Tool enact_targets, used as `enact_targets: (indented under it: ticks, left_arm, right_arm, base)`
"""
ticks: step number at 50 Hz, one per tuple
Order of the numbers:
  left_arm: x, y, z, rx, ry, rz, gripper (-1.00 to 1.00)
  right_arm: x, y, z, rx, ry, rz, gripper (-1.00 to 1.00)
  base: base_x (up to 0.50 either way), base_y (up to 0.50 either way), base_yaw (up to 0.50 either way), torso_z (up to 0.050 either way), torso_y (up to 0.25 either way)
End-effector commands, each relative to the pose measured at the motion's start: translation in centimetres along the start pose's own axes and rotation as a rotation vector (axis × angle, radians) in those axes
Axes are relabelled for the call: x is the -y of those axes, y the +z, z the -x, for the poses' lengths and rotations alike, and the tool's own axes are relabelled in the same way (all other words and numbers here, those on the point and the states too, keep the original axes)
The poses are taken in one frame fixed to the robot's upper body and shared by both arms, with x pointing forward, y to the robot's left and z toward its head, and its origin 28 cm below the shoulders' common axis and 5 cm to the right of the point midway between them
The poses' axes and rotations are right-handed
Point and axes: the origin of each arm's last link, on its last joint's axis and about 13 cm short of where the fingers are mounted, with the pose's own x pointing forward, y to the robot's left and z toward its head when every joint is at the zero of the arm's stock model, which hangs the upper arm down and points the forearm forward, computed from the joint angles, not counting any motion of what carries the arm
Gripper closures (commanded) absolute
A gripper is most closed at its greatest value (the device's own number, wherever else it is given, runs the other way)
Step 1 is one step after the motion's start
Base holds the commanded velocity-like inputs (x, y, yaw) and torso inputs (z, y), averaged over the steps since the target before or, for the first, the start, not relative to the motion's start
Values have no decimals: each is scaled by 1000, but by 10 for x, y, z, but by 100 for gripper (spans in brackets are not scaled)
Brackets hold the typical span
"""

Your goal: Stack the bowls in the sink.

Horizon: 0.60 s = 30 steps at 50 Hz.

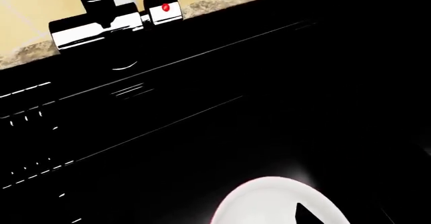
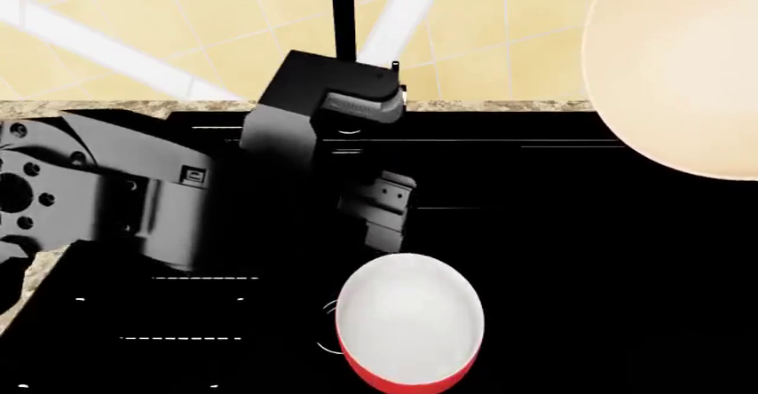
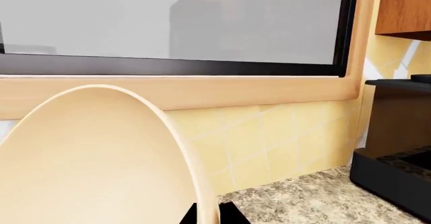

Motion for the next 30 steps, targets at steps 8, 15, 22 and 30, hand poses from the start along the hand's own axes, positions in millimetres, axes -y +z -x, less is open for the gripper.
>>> enact_targets:
  ticks: [8, 15, 22, 30]
  left_arm:
    - [-5, 19, 41, 110, 13, -10, -100]
    - [-12, 20, 53, 145, 29, 7, -100]
    - [-21, 20, 64, 173, 52, 29, -100]
    - [-35, 16, 76, 207, 100, 64, -100]
  right_arm:
    - [0, 8, 1, 38, -5, -10, 100]
    - [0, 7, 0, 36, 0, -10, 100]
    - [-2, 7, -1, 36, 3, -9, 100]
    - [-2, 9, 0, 38, 4, -10, 100]
  base:
    - [0, 0, 0, 0, 0]
    - [0, 0, 0, 0, 1]
    - [0, 0, 0, 0, 0]
    - [0, 0, 0, 0, 0]
